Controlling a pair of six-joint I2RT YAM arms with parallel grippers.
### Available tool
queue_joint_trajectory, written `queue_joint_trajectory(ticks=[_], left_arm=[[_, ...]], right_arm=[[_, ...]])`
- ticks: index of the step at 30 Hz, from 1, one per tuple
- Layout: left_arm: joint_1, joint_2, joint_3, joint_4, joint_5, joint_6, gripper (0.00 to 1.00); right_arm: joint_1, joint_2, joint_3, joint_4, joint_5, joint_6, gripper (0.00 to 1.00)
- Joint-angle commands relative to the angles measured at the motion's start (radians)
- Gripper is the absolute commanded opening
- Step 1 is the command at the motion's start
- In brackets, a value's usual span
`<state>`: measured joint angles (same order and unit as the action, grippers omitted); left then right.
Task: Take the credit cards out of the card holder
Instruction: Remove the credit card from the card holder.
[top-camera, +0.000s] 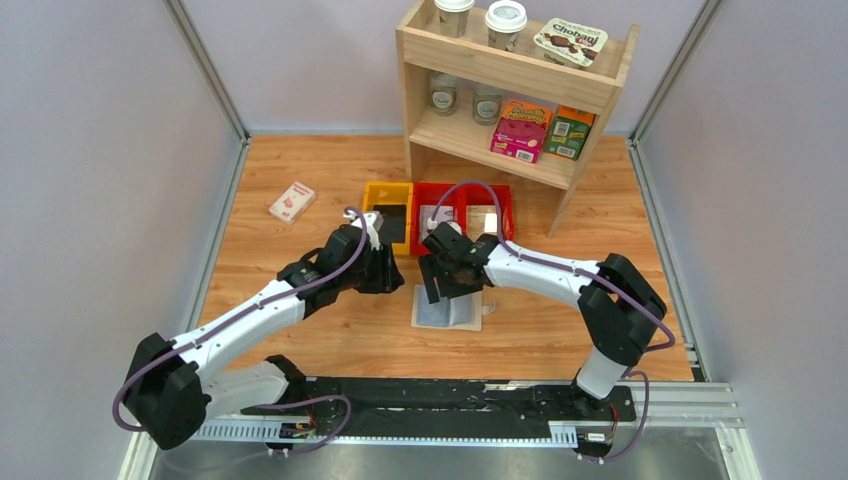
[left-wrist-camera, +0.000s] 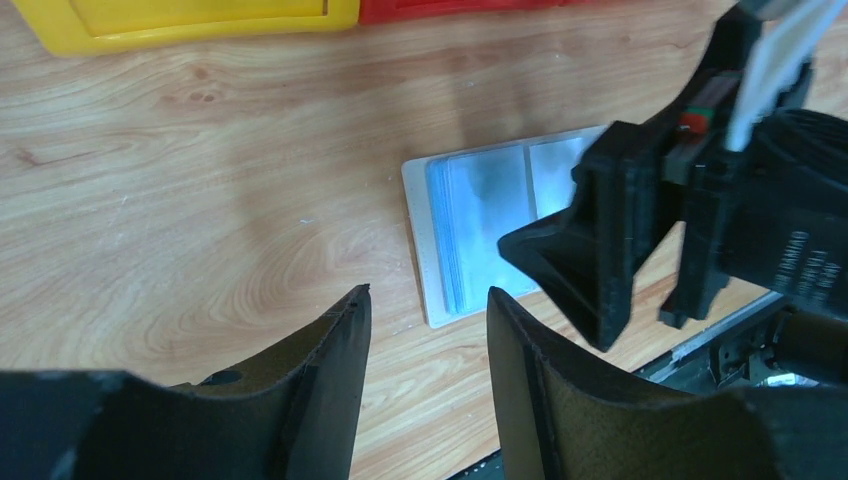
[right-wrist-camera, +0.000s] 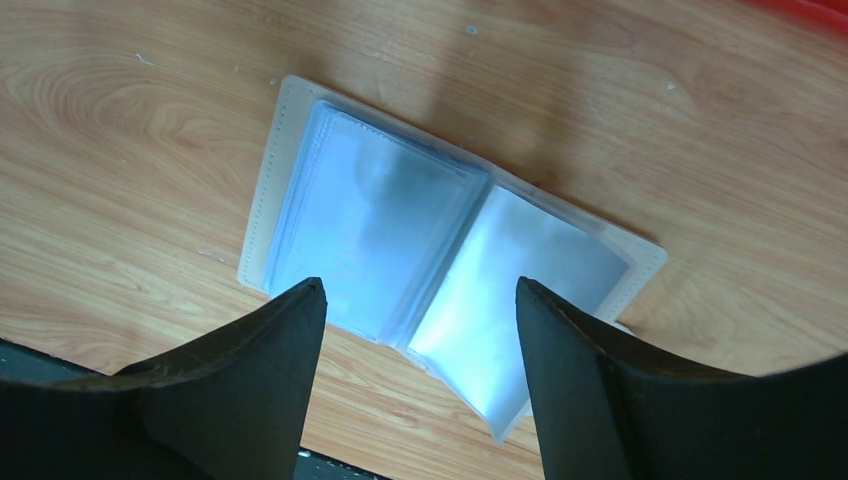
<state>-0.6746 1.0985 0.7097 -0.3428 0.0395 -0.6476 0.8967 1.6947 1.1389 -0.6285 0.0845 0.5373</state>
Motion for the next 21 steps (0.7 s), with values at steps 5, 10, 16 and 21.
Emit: queue_joint_trajectory(ticks=[5, 10, 16, 21], left_arm=[[-0.003, -0.057, -0.042, -0.01, -0.036, -0.027, 0.55], [-0.003, -0.043, -0.042, 0.007, -0.014, -0.029, 0.55], [-0.003, -0.009, -0.033, 0.047, 0.033, -0.035, 0.55], [-0.003, 0.03, -0.027, 0.108, 0.082, -0.058, 0.54]], right_arm=[[0.06, 0.106, 0.097, 0.003, 0.018, 0.049, 0.79], [0.056, 0.122, 0.087, -0.051, 0.077, 0.046, 0.75], [0.044, 0.128, 0.055, -0.057, 0.072, 0.046, 0.58], [0.028, 0.088, 0.015, -0.031, 0.048, 0.038, 0.43]])
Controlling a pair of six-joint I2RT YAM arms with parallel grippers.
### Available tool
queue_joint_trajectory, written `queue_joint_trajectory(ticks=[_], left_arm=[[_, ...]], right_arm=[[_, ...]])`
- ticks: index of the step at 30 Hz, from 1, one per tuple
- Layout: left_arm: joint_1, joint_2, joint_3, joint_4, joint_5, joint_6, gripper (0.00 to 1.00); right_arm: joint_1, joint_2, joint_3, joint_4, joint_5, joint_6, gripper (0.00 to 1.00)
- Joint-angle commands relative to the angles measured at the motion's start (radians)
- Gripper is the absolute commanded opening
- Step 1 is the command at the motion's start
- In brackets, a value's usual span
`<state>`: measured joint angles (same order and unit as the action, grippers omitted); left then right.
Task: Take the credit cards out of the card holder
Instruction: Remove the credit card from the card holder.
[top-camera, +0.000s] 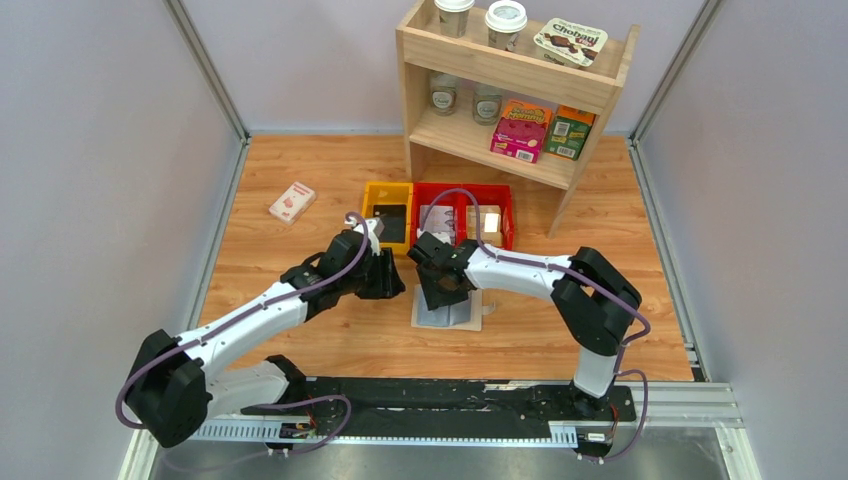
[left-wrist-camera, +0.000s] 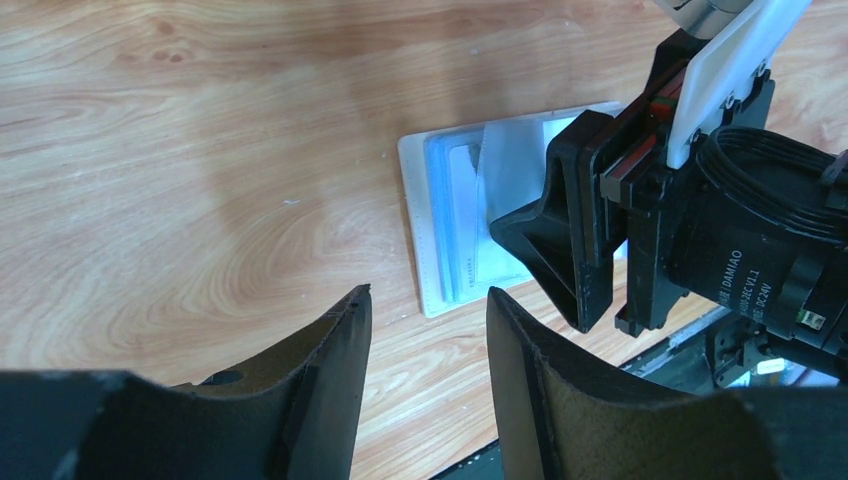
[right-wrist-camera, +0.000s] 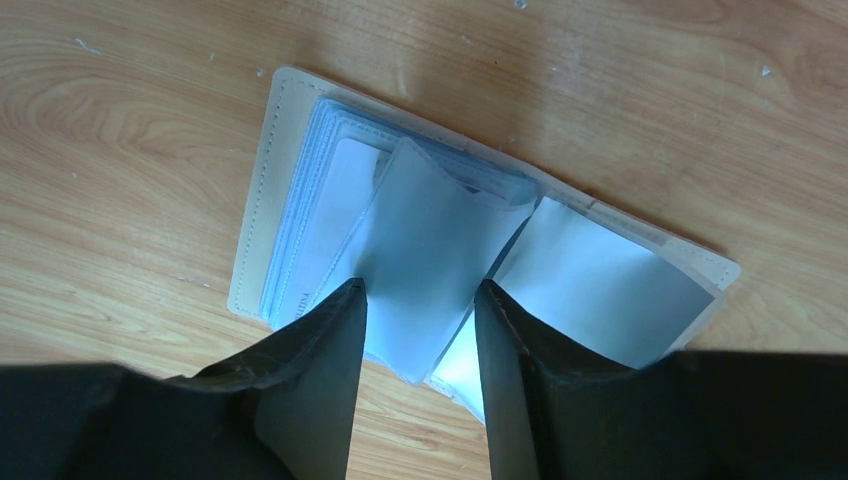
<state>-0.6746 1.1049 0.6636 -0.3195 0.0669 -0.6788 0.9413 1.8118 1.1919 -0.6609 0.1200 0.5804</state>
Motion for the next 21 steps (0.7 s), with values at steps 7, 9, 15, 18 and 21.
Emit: queue_joint_trajectory(ticks=[7, 9, 15, 18, 21], left_arm=[[-0.005, 0.121, 0.047, 0.169, 0.137, -0.039, 0.48], [-0.005, 0.164, 0.051, 0.198, 0.16, -0.045, 0.45], [-0.006, 0.272, 0.067, 0.295, 0.217, -0.062, 0.41], [-0.008, 0.332, 0.091, 0.313, 0.241, -0.064, 0.39], [-0.011, 0.386, 0.111, 0.358, 0.267, -0.062, 0.38]], right_arm=[[-0.036, -0.092, -0.11, 0.093, -0.077, -0.03, 0.41], [-0.053, -0.097, -0.127, 0.115, -0.103, -0.031, 0.41], [-0.104, -0.134, -0.195, 0.185, -0.218, -0.03, 0.38], [-0.134, -0.152, -0.233, 0.23, -0.262, -0.022, 0.37], [-0.157, -0.161, -0.258, 0.267, -0.31, -0.024, 0.36]])
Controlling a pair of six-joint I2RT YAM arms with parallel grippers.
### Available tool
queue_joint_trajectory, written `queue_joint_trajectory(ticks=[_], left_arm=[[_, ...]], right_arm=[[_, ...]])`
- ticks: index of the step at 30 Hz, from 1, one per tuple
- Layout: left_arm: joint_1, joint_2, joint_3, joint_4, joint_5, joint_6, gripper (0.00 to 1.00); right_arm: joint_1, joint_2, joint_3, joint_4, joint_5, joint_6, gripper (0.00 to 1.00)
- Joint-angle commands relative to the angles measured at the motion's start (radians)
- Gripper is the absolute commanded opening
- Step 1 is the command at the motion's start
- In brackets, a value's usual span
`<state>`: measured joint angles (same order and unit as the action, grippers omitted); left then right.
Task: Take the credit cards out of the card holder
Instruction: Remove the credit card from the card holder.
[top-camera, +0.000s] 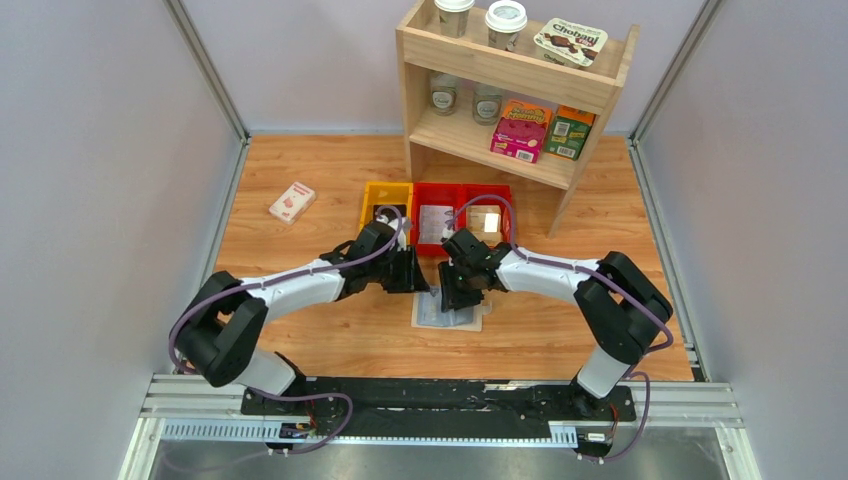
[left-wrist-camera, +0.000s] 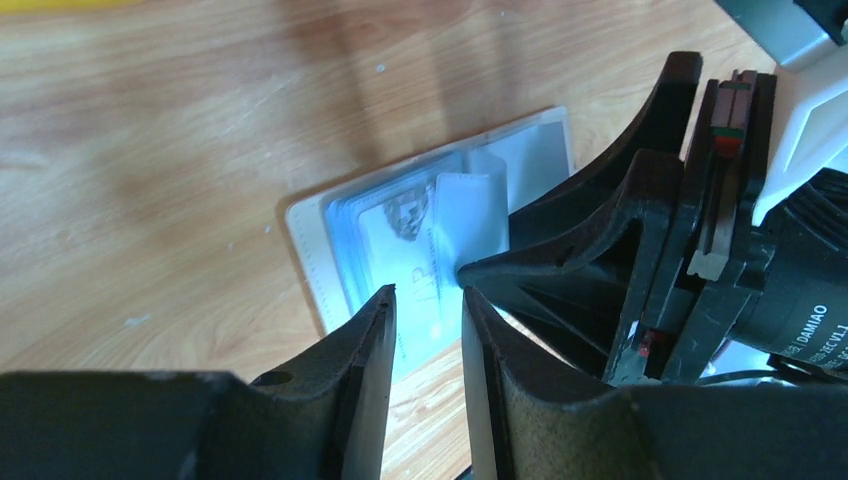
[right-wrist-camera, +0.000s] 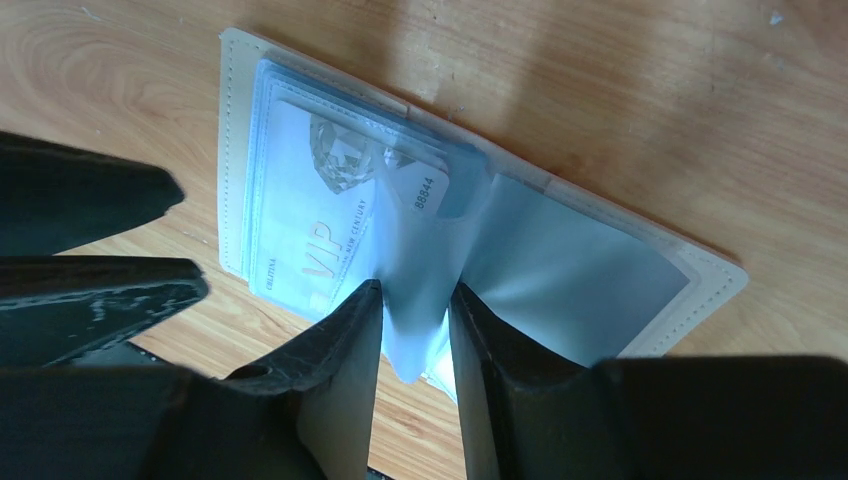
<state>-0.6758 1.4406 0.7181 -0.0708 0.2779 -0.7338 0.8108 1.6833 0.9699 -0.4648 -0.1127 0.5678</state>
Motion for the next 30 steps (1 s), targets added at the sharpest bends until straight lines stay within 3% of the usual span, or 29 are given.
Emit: queue_joint_trajectory(ticks=[1, 12, 20, 30], left_arm=[[-0.011, 0.058, 0.066, 0.115, 0.063, -0.006, 0.38], [-0.011, 0.216, 0.133, 0.187, 0.093, 0.02, 0.5], [-0.011, 0.254, 0.109, 0.304, 0.145, 0.008, 0.52], [-0.031, 0.29, 0.115, 0.332, 0.185, -0.012, 0.52]], right_arm=[[-0.033, -0.037, -0.045, 0.081, -0.091, -0.011, 0.36], [-0.073, -0.053, -0.1, 0.163, -0.173, -0.003, 0.35], [-0.091, -0.091, -0.137, 0.206, -0.196, 0.003, 0.36], [-0.101, -0.145, -0.175, 0.264, -0.202, 0.012, 0.36]])
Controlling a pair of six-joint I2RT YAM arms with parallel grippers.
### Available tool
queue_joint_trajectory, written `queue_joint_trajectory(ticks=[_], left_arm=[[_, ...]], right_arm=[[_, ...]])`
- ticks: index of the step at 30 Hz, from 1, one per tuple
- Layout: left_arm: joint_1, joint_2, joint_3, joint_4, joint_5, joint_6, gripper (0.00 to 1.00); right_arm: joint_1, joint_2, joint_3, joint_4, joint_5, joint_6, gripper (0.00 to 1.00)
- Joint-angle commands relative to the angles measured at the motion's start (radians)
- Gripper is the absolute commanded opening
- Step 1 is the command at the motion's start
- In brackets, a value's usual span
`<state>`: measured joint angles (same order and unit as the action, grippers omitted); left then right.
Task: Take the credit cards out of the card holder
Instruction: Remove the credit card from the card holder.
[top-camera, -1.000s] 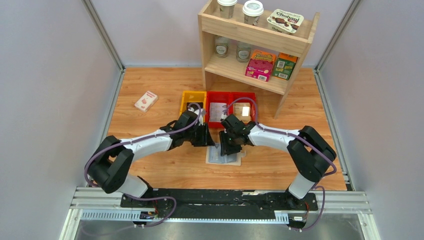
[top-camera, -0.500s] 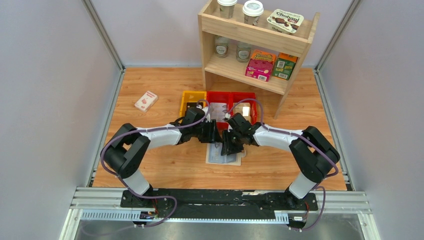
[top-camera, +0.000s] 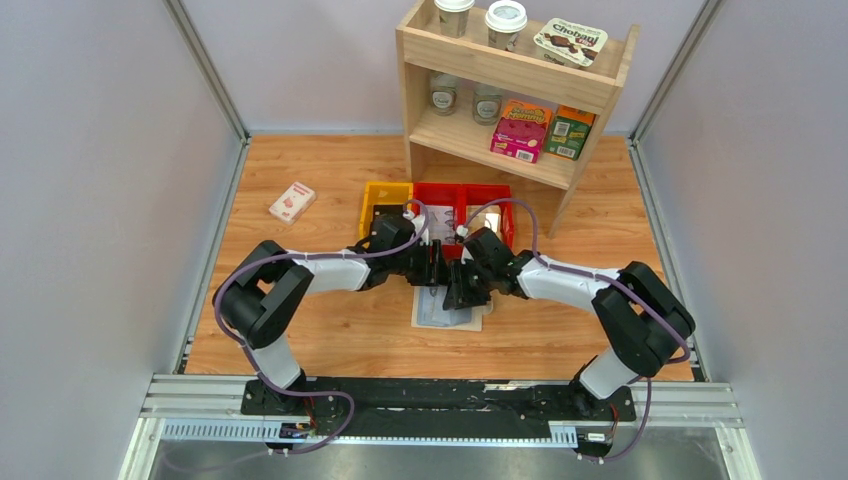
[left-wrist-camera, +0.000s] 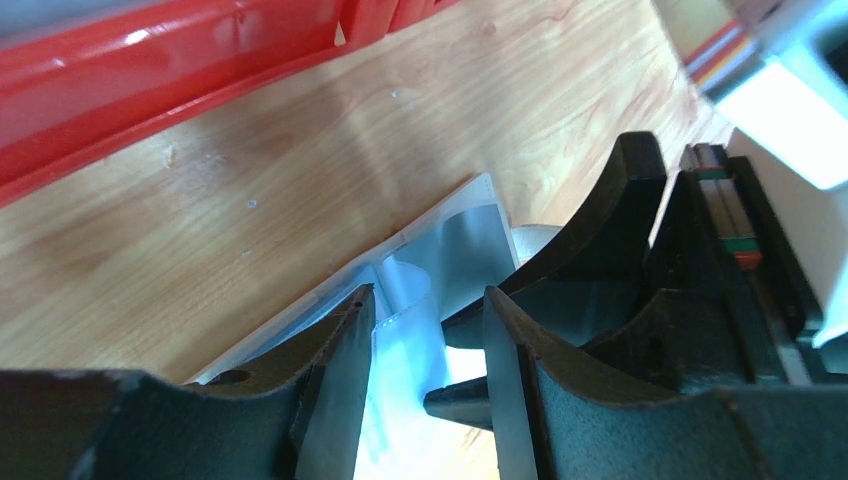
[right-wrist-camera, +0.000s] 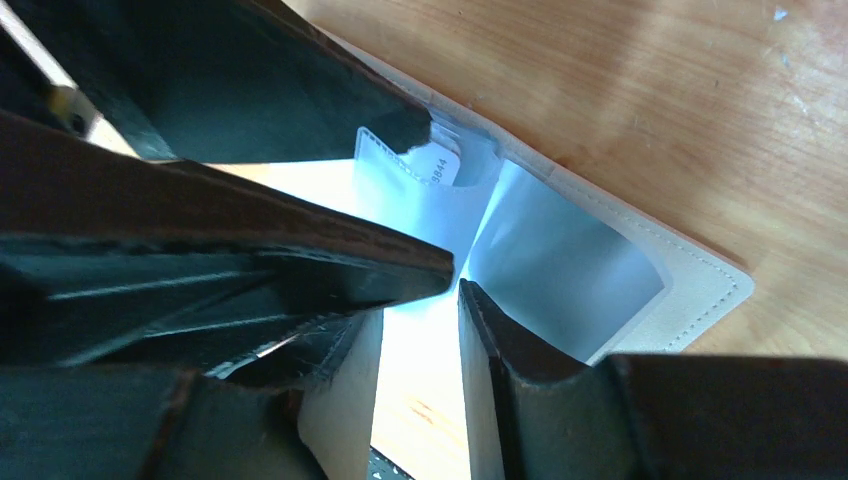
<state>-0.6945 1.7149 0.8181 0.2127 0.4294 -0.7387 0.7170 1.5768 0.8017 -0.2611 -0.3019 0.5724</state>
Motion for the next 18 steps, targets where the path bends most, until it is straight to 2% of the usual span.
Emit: queue_joint_trajectory(ticks=[1, 3, 9, 14, 18], left_arm=[[-0.014, 0.018, 0.016, 0.048, 0.037, -0.007, 0.52], [-0.014, 0.02, 0.018, 0.053, 0.046, -0.011, 0.52], [-0.03, -0.011, 0.024, 0.063, 0.084, -0.028, 0.51], [-0.062, -0.002, 0.065, 0.031, 0.101, -0.01, 0.5], [-0.074, 0.06, 0.113, 0.021, 0.129, -0.017, 0.5]], right_arm=[[-0.007, -0.041, -0.01, 0.062, -0.013, 0.006, 0.37], [-0.008, -0.054, -0.018, 0.069, -0.011, 0.009, 0.37], [-0.017, -0.158, -0.073, 0.092, 0.03, 0.017, 0.51], [-0.024, -0.34, -0.131, 0.065, 0.15, 0.018, 0.66], [-0.024, -0.48, -0.163, 0.03, 0.234, 0.007, 0.71]])
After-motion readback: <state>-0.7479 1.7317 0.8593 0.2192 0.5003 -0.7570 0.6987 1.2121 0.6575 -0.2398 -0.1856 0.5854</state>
